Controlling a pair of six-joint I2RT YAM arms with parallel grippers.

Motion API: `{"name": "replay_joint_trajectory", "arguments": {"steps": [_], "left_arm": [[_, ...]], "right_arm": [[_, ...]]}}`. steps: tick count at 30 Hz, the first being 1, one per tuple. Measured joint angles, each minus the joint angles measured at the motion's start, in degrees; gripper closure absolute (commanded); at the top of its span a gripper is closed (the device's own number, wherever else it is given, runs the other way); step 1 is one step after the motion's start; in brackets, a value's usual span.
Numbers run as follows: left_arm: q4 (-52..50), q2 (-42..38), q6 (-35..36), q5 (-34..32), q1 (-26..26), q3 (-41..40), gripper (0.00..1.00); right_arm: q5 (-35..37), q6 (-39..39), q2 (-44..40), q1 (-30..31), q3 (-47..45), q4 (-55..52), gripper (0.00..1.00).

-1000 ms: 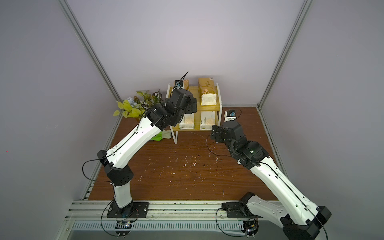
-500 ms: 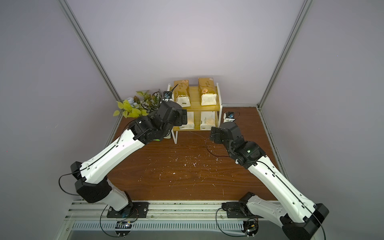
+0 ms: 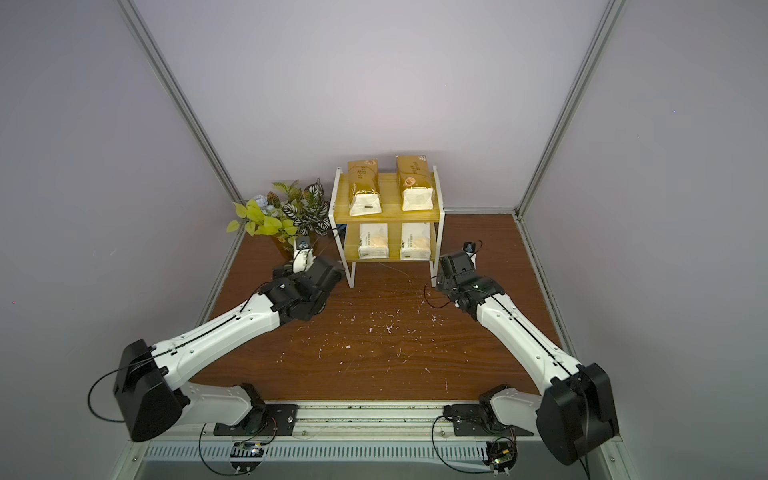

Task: Place the tissue boxes on the shelf by color
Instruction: Reset both arms

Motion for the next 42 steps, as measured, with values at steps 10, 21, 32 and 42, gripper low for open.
{"name": "replay_joint_trajectory", "arguments": {"steps": [10, 21, 32, 42], "left_arm": [[42.9, 2.2, 17.5, 6.2, 16.9, -25.1, 0.0], [71.8, 12.5, 28.9, 16.1, 18.9, -32.1, 0.0], [79.8, 17.3, 34.9, 21.1, 21.4, -29.3, 0.0], [80.3, 17.0, 30.1, 32.3, 31.6, -29.7, 0.0]], "right_arm": [[19.3, -4.7, -0.1, -2.4, -21.2, 26.7, 0.01], [23.4, -22.0, 2.3, -2.5, -36.5, 70.1, 0.01], [15.4, -32.3, 8.0, -3.4, -34.6, 83.9, 0.01], [13.6, -30.4, 2.1, -6.4, -34.9, 76.7, 0.01]]}}
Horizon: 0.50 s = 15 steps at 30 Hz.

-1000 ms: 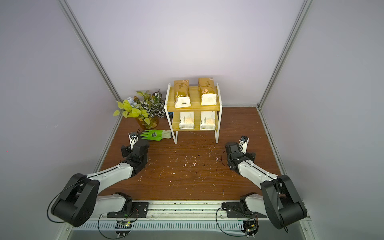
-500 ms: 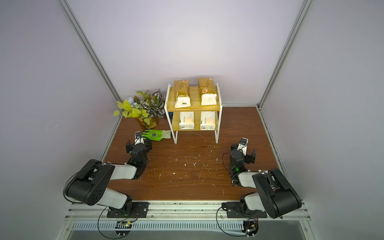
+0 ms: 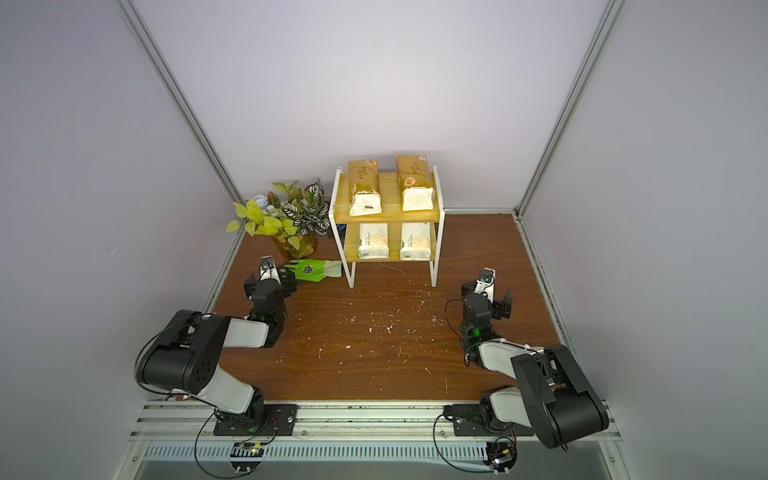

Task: Place the tissue boxes on the shelf by color
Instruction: Reset both arms

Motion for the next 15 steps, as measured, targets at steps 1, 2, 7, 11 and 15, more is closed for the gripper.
{"name": "replay_joint_trajectory", "arguments": {"steps": [1, 2, 7, 11, 15], "left_arm": [[0.5, -0.6, -0.6, 1.1, 1.0, -0.9, 0.0], [0.9, -0.9, -0.9, 2.1, 1.6, -1.4, 0.0], [1.3, -1.0, -1.9, 6.4, 1.6, -2.4, 0.0], [2.2, -1.0, -2.1, 8.0, 1.7, -2.7, 0.0], [9.7, -0.2, -1.8, 10.7, 1.7, -7.2, 0.0]], "right_arm": [[-0.4, 0.1, -0.1, -0.3, 0.0, -0.4, 0.01], [-0.6, 0.2, -0.1, -0.3, -0.1, -0.5, 0.01], [-3.6, 0.5, -1.3, -0.6, -4.1, 4.9, 0.01], [-5.5, 0.4, 1.1, -1.1, -4.7, 9.9, 0.01], [-8.5, 0.0, 8.5, -2.9, -4.0, 17.8, 0.01]]}}
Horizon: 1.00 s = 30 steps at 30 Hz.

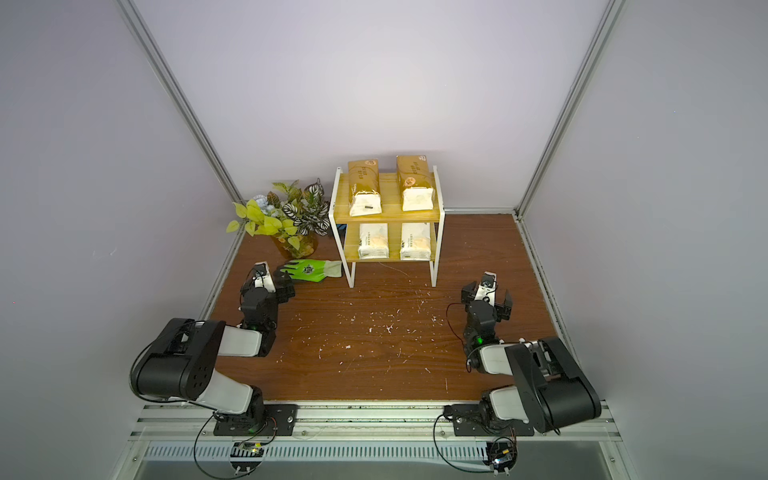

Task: Place the tissue boxes on the shelf by color
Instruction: Reset both arms

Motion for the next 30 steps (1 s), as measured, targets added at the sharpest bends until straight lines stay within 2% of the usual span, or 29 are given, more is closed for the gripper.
{"name": "replay_joint_trajectory", "arguments": {"steps": [4, 8, 12, 20, 30], "left_arm": [[1.8, 0.5, -0.2, -0.2, 0.1, -2.0, 0.0], [4.3, 0.7, -0.2, -0.2, 0.1, -2.0, 0.0], [5.1, 0.8, -0.2, -0.2, 0.1, -2.0, 0.0], [5.5, 0.8, -0.1, -0.5, 0.0, -2.0, 0.0], [5.8, 0.8, 0.0, -1.1, -0.2, -2.0, 0.0]], "right_arm": [[-5.9, 0.2, 3.1, -2.6, 2.8, -1.5, 0.01], [-13.9, 0.4, 4.7, -5.9, 2.1, 3.9, 0.01], [-19.5, 0.8, 5.5, -7.8, 2.1, 3.7, 0.01], [-22.9, 0.9, 5.6, -8.0, 2.1, 5.1, 0.01], [-23.4, 0.9, 5.6, -8.0, 2.1, 5.1, 0.01]]}}
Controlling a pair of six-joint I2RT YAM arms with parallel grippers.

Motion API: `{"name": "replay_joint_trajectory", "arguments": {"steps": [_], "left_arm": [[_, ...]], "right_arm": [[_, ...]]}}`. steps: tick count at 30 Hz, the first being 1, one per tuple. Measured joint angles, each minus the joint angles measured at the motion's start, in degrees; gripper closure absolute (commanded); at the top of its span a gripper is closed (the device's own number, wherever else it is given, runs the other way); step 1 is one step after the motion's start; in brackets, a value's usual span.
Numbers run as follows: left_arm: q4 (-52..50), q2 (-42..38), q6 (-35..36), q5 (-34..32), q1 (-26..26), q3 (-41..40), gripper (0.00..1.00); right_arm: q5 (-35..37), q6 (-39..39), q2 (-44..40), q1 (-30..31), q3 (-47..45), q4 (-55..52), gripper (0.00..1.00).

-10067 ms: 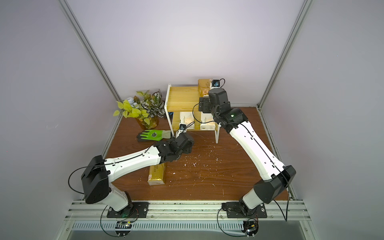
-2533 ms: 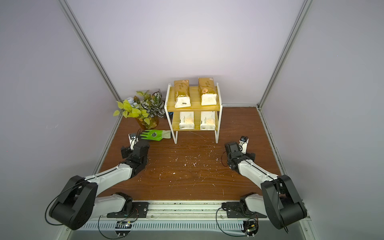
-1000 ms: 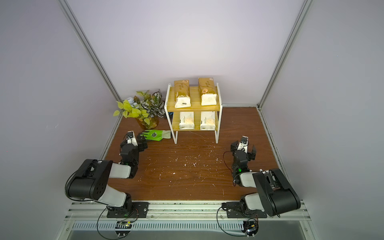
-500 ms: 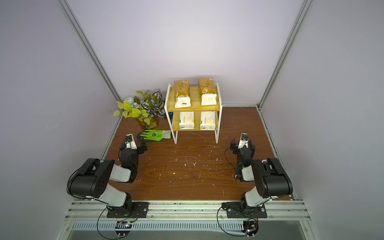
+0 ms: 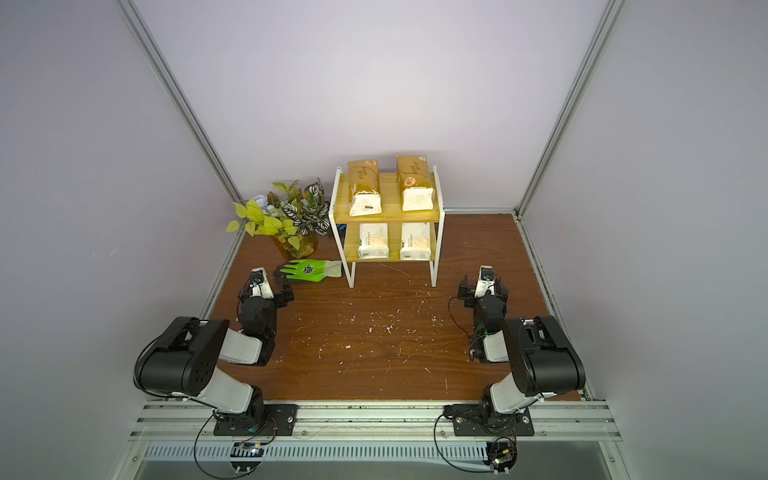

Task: Place the tissue boxes on the shelf by color
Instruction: Reset both arms

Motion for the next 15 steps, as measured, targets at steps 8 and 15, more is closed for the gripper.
{"name": "replay_joint_trajectory", "arguments": {"steps": [8, 15], "left_arm": [[0.2, 0.2, 0.0, 0.0, 0.0, 0.0, 0.0], [-0.1, 0.4, -0.1, 1.4, 0.5, 0.3, 0.0]], "right_arm": [[0.0, 0.0, 0.1, 0.0, 0.0, 0.0, 0.01], [0.0, 0.0, 0.1, 0.0, 0.0, 0.0, 0.01]]}}
